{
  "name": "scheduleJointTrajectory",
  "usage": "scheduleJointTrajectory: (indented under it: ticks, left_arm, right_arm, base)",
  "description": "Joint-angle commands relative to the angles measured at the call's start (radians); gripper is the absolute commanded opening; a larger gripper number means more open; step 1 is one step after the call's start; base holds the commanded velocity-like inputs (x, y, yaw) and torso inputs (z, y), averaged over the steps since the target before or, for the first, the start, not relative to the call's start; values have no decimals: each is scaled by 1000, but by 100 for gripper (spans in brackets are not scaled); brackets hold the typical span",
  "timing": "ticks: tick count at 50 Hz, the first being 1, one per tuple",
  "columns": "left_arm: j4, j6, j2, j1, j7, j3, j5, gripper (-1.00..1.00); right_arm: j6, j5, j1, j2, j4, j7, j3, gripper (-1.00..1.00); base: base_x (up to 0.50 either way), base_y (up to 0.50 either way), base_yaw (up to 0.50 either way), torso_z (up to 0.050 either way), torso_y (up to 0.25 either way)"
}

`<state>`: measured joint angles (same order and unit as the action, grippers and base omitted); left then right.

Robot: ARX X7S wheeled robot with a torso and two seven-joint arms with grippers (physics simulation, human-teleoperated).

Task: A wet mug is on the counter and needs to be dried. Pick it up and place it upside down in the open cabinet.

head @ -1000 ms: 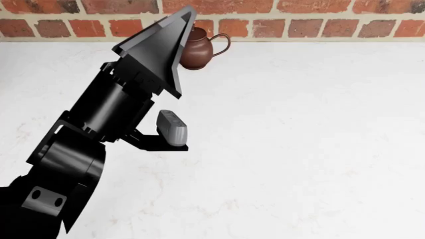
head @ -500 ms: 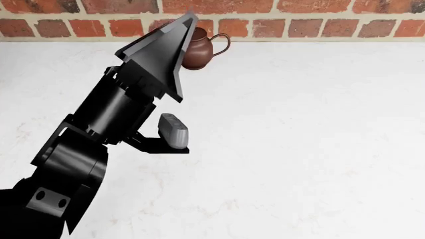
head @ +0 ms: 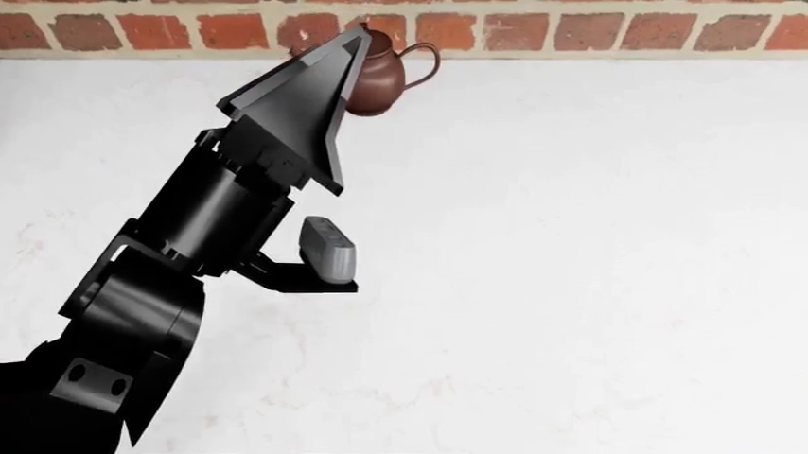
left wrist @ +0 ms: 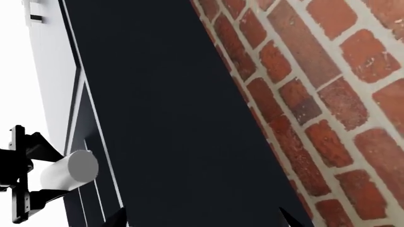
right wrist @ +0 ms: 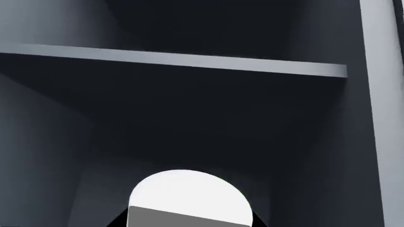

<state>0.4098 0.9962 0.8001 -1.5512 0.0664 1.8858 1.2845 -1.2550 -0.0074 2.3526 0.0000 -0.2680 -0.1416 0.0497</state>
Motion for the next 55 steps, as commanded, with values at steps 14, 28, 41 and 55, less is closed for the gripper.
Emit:
scheduleJointTrajectory:
  ticks: [14,28,41,55]
  left_arm:
    - [0,-2,2,13,-5,-8,12,100]
    - [-2,-9,1,19,0,-14,8,100]
    - [6,-12,6,36,21,-23,-6,100]
    - [7,-13,8,40,25,-34,-7,100]
  right_arm:
    - [36,34,4,0,30,22,4,-100]
    - [11,24,4,0,5,4,17,-100]
    - [-126,-33,4,0,-91,-103,87,-100]
    - [-177,-57,4,0,-193,-162,138,-100]
  base:
    - [-1,0,0,0,-172]
    - [-1,0,0,0,-170]
    - [-1,0,0,0,-13]
    - [1,-1,-2,-3,-7]
